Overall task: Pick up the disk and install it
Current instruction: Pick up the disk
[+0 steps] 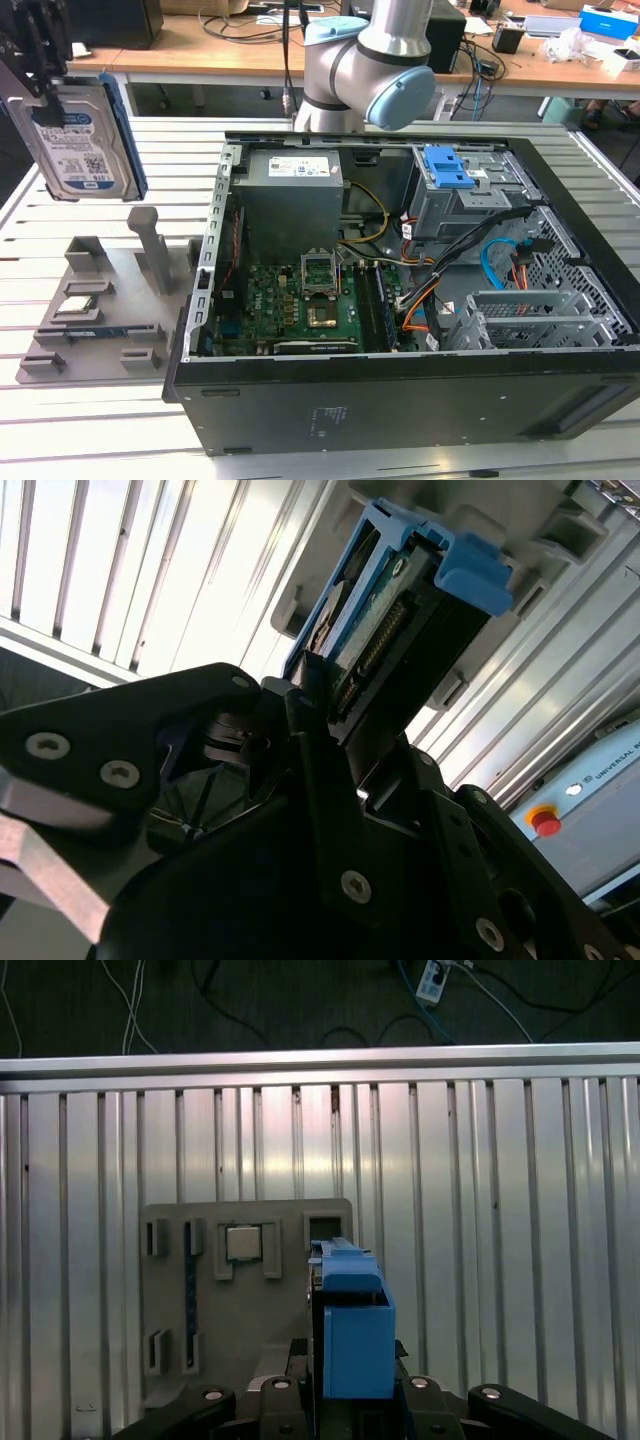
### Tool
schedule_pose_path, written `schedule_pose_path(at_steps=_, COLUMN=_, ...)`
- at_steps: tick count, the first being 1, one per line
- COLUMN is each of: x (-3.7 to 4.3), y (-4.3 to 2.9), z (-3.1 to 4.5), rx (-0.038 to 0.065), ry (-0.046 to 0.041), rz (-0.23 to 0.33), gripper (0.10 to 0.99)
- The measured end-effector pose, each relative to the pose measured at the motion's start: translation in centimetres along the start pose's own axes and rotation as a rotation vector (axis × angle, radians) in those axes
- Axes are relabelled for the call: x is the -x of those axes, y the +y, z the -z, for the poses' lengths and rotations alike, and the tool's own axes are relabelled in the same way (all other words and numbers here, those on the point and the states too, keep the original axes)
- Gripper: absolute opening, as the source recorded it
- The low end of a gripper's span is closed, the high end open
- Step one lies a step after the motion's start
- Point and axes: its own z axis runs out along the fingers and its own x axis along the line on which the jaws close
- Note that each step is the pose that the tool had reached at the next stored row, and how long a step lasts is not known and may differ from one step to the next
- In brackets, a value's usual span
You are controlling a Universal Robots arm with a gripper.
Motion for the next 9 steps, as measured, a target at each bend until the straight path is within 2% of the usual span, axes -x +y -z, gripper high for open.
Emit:
schedule_pose_path(at_steps=2, x=0.00, y=-0.05, z=0.48, rx=0.001, ry=0.0000, rz=0.000, gripper=0.361)
schedule_pose_path(at_steps=9, x=0.02, y=-0.08, z=1.38, rx=0.001, ry=0.0000, rz=0.000, gripper=0.361)
